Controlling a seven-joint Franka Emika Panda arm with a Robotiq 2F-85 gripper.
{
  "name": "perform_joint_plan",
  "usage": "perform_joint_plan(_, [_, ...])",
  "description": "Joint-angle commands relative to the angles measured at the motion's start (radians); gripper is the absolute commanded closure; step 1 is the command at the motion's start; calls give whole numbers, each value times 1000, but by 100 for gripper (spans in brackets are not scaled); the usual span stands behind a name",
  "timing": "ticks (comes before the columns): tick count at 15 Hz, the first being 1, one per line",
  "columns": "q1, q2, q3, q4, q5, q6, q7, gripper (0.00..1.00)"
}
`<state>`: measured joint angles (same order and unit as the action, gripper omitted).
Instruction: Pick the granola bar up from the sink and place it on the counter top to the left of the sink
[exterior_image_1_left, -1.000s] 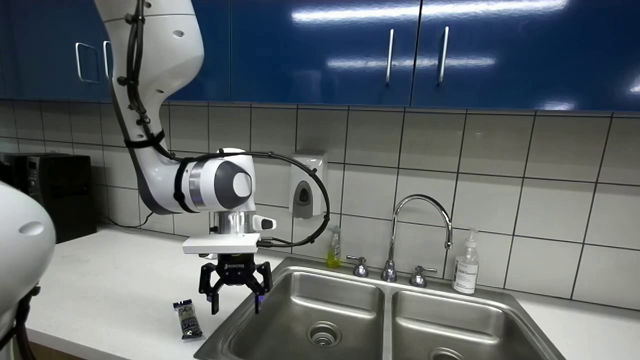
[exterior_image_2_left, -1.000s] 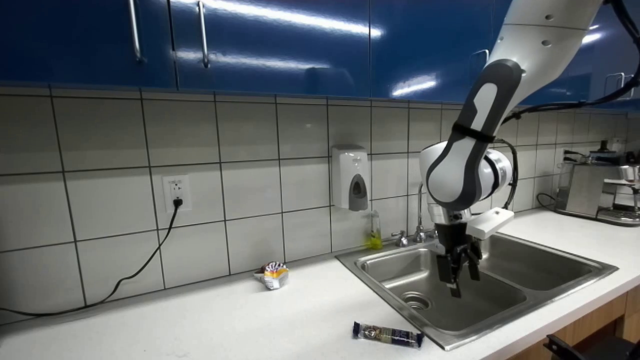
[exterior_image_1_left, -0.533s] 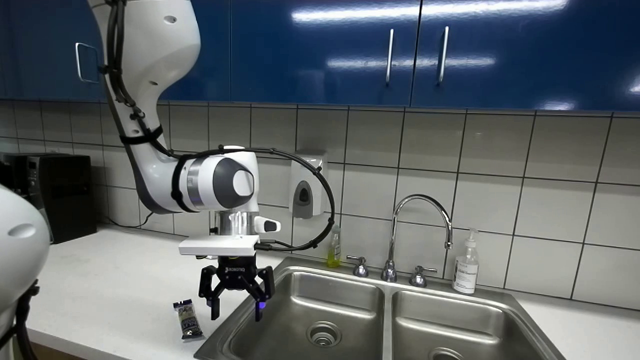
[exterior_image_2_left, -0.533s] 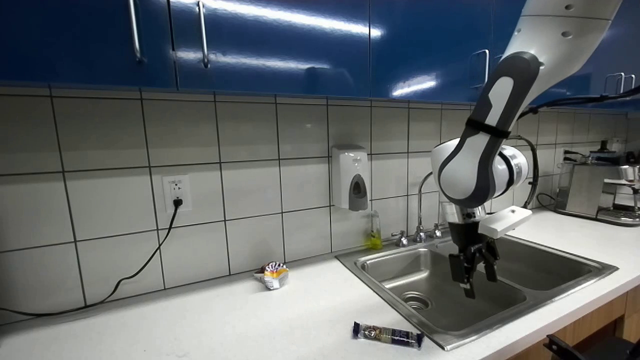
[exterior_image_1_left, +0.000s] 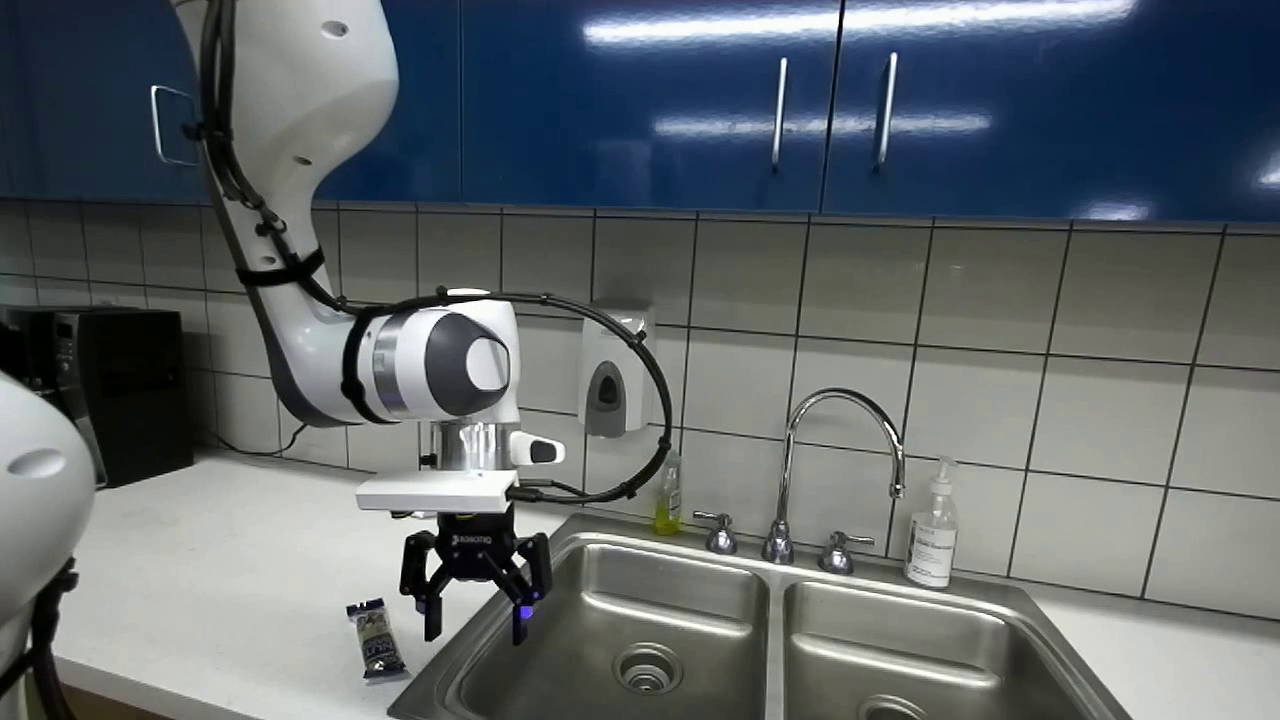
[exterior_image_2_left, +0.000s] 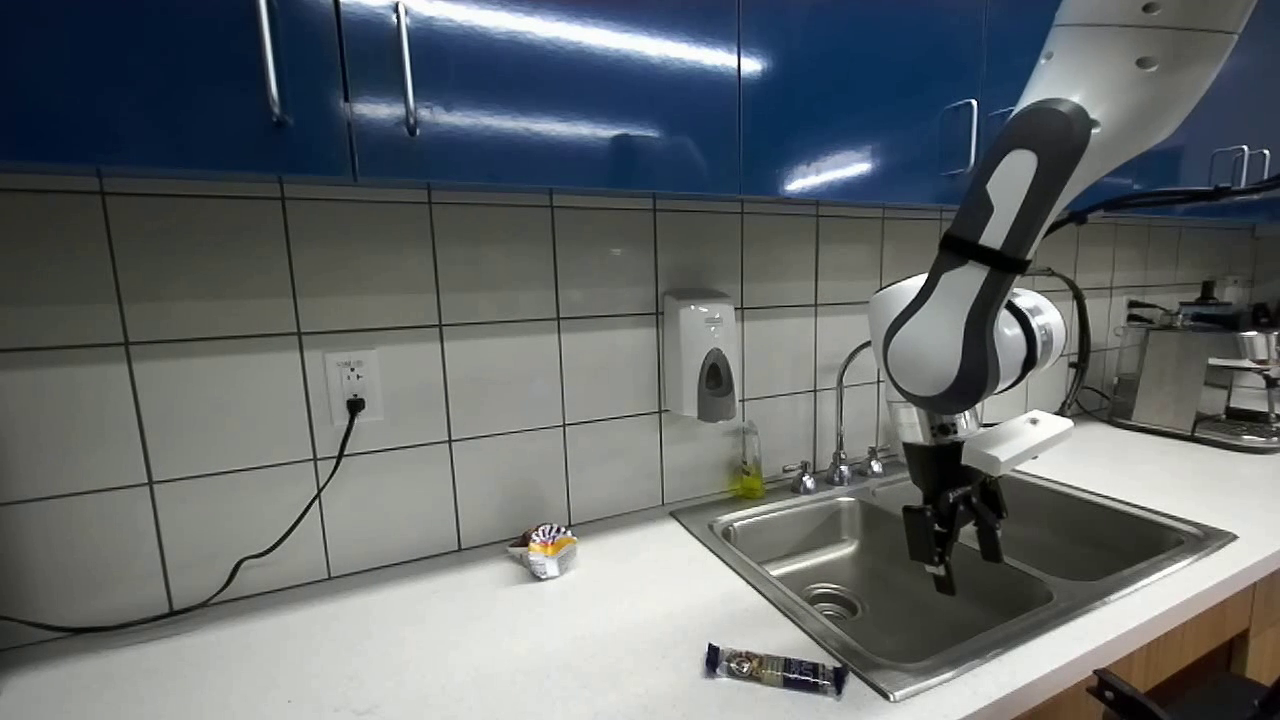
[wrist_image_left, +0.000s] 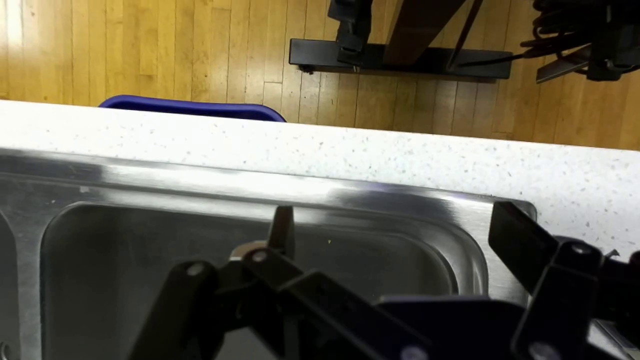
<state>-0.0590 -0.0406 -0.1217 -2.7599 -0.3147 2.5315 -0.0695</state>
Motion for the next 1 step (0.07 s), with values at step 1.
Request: perform_joint_plan(1, [-13,0,14,1,3,-3,-1,0])
